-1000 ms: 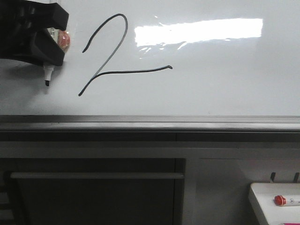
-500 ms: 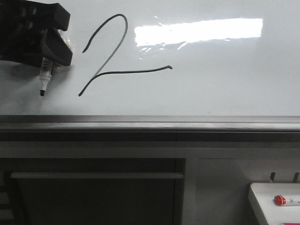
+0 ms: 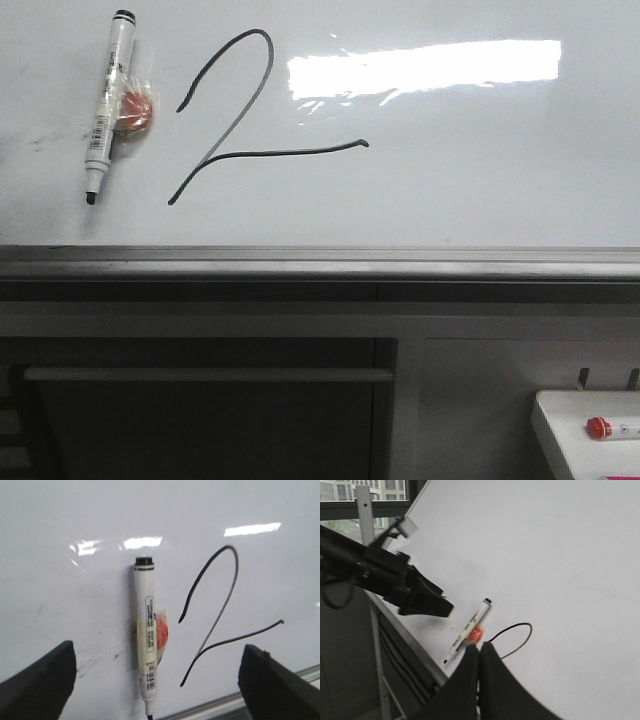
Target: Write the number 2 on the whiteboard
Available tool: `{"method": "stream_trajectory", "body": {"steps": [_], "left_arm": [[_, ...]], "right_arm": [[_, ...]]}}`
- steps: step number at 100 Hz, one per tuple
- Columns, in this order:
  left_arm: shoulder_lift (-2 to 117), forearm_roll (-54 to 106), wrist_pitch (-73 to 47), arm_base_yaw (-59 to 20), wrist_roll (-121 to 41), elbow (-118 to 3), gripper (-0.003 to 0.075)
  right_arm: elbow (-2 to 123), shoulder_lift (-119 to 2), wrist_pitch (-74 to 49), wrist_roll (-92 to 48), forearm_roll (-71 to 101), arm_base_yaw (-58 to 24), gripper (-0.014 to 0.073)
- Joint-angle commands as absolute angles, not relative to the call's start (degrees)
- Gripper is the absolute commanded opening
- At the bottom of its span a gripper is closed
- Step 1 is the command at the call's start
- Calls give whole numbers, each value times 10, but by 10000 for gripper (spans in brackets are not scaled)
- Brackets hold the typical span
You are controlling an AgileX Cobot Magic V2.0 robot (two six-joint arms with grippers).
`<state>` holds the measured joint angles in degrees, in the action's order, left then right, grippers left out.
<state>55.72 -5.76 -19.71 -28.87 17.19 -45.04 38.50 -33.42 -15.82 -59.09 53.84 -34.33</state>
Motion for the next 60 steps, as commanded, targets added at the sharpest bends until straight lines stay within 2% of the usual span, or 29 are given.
{"method": "stream_trajectory", "body": {"steps": [1,13,35,42,60], "left_arm": [[485,-70,-175,-292,176,-469,596],[409,-103,-206,-292,176,-469,553],[288,-146,-299,-292,176,-438,378],[258,-146,-312,-292,176,-418,293],[182,-144,-312,-292,176,-357,14]], "right_arm": [[388,-315,-97,-592,527,-338,-74],[336,-270,-40,-592,527,-338,-74],[185,-170,49,-592,533,-338,-74],[152,-143,51,-592,533,-338,-74],[117,-109,36,-592,543,-338,-74]]}}
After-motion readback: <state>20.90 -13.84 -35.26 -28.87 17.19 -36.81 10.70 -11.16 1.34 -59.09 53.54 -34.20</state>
